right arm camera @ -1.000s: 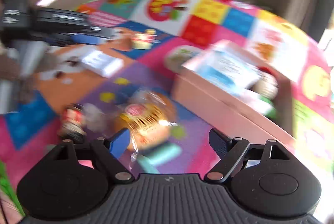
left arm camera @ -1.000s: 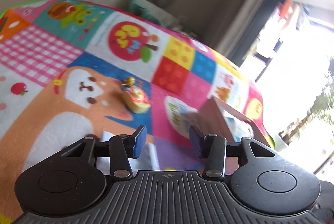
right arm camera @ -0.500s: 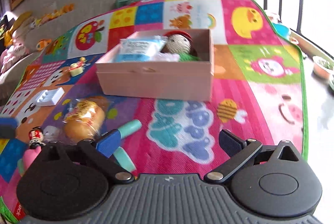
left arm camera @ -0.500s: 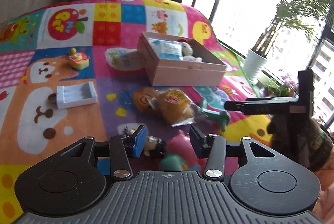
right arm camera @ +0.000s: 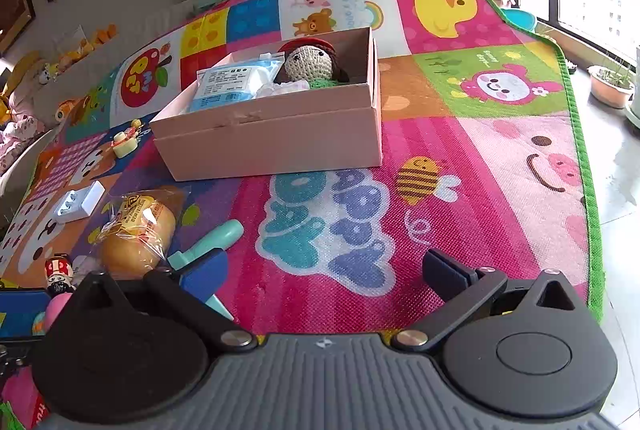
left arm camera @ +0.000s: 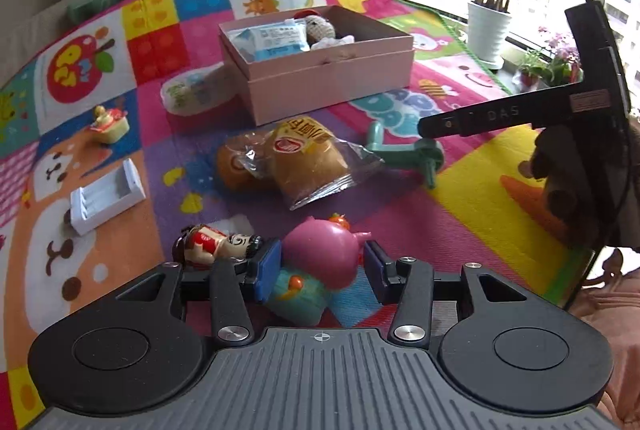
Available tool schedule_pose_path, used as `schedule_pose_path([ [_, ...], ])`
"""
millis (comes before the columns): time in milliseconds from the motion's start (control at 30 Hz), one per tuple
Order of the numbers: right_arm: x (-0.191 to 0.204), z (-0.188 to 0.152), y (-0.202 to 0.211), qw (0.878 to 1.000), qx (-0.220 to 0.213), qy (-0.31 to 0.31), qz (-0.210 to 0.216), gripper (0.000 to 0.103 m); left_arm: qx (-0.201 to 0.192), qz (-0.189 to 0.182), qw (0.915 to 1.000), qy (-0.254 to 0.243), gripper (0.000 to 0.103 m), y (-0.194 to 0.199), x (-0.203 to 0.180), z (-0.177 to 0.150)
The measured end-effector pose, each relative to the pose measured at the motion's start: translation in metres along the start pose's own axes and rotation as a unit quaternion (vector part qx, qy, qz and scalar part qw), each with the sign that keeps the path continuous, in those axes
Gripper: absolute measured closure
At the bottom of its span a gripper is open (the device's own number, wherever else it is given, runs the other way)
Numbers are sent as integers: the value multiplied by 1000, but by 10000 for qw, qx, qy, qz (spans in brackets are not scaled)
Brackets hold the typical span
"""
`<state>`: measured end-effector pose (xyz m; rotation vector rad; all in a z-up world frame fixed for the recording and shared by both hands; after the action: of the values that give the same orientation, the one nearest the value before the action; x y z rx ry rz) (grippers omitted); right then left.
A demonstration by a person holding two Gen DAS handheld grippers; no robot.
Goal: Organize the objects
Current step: 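Carry the bread roll toward the box with the right gripper while the left grasps the pink toy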
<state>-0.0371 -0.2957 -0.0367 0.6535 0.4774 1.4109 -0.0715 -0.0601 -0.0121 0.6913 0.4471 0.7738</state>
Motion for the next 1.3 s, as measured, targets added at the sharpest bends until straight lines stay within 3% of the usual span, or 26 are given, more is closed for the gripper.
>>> schedule_pose_path([
  [233,10,1,6,9996,-115,246,88,0,-91,-38,9999,99,55,-1,7,-2],
  [433,61,16,29,9932,-403,888,640,0,-142,-215,9994,221,57,6,12,-6],
  [633,122,31,15,9830,139,1052,1498,1,-117,-201,9996,174,56,-3,11,-1],
  [733,142,31,-5,9811,393,1194,1474,17,-97,-246,9995,186,56,-5,13,0],
  [800,145,28,-20,9804,781,1090,1446,30,-103,-294,9992,240,56,-5,15,1],
  [867,142,24,-27,9790,1035,956,1470,42,-114,-344,9989,281,56,-4,16,0],
  [967,128,25,-16,9791,1036,800,1557,45,-125,-373,9986,352,57,-1,16,-1],
  [1033,116,27,3,9798,871,747,1638,45,-79,-391,9989,263,58,3,12,-1],
  [1133,89,30,36,9817,486,774,1672,45,-18,-830,9960,320,59,12,3,-2],
  [1300,28,35,70,9916,-13,446,1216,45,-383,-878,9951,256,59,27,-1,33],
])
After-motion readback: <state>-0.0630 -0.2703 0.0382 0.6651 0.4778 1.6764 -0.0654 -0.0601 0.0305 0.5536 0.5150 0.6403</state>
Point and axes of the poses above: each gripper's, at about its wrist camera, not at the fingertips, and y roughly against the way its jaws point, x to its left, z to its top, the point moved 7 cm from there along -y, roughly the way its jaws point, and after that the axes turned 12 degrees about -z, right-handed, at the moved point
